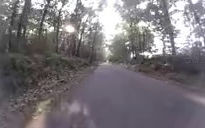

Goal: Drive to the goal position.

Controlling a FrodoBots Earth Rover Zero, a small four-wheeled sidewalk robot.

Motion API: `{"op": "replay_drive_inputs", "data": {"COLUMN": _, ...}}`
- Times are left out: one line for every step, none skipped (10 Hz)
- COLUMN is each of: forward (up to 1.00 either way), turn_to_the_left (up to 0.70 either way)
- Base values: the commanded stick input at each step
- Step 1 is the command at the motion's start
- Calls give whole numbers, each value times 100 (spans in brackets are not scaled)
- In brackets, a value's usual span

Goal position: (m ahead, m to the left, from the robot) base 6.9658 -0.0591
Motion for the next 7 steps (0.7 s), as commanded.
{"op": "replay_drive_inputs", "data": {"forward": 70, "turn_to_the_left": -1}}
{"op": "replay_drive_inputs", "data": {"forward": 70, "turn_to_the_left": -1}}
{"op": "replay_drive_inputs", "data": {"forward": 70, "turn_to_the_left": -1}}
{"op": "replay_drive_inputs", "data": {"forward": 70, "turn_to_the_left": -1}}
{"op": "replay_drive_inputs", "data": {"forward": 70, "turn_to_the_left": -1}}
{"op": "replay_drive_inputs", "data": {"forward": 70, "turn_to_the_left": -1}}
{"op": "replay_drive_inputs", "data": {"forward": 70, "turn_to_the_left": -1}}
